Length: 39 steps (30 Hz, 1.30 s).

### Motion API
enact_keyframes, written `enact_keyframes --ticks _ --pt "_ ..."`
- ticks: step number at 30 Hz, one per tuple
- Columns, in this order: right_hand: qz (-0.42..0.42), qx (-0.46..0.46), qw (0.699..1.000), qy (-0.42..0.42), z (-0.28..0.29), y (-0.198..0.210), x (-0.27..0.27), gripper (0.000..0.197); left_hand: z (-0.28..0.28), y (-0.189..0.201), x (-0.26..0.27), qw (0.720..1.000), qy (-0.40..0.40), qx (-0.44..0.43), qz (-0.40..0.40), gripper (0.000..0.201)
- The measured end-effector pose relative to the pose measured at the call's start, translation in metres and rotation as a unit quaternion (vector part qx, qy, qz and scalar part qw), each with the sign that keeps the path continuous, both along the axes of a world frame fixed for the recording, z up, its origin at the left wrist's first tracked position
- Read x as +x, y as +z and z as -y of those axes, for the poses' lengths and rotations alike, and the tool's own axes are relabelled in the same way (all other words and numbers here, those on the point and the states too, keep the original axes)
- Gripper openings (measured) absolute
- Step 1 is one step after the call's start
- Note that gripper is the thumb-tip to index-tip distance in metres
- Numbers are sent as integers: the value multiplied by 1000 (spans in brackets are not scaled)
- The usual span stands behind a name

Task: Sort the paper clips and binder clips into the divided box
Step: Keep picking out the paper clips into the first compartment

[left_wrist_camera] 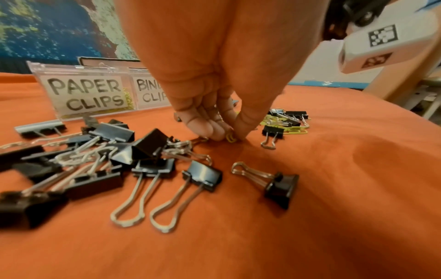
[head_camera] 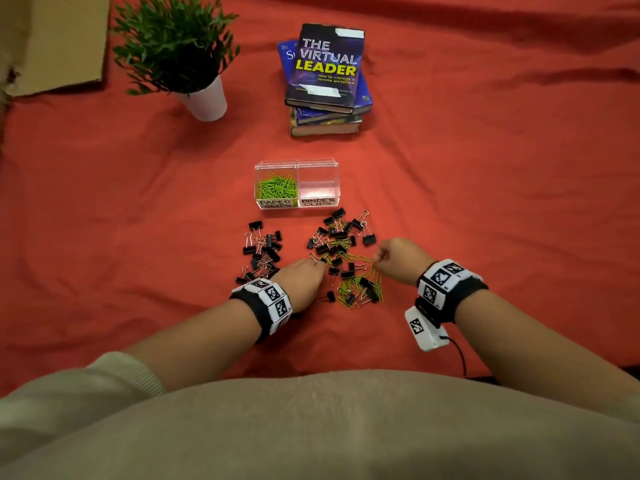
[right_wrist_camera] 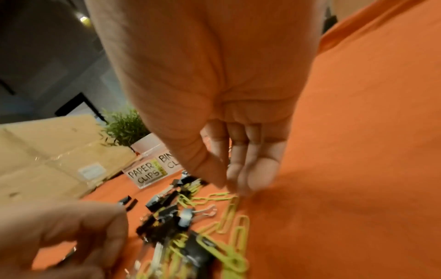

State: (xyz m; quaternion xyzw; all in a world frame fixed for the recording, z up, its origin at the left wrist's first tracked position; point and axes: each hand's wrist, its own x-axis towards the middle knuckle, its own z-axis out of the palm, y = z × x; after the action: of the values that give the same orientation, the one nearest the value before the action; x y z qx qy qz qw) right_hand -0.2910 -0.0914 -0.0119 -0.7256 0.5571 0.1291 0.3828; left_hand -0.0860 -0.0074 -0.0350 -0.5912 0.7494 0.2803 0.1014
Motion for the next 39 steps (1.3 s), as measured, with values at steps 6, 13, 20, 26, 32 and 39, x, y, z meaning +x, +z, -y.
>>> enact_keyframes --ticks 6,13,20,26,32,39 --pt "-77 21 992 93 -12 -1 -20 19 6 9 -6 975 178 6 -131 21" --pt "-125 -32 982 139 -29 -1 1 28 25 11 -29 953 247 27 -173 21" --pt "-135 -48 980 135 -37 -3 10 23 19 0 -49 994 83 -27 -60 24" --pt "-121 -69 978 158 -43 -3 5 29 14 -1 -43 993 98 -24 -54 25" --pt "-42 -37 993 102 -33 -6 -12 13 15 11 -13 987 154 -8 -48 17" --pt "198 125 963 -131 -11 -9 -32 3 6 15 -23 991 119 -39 -49 12"
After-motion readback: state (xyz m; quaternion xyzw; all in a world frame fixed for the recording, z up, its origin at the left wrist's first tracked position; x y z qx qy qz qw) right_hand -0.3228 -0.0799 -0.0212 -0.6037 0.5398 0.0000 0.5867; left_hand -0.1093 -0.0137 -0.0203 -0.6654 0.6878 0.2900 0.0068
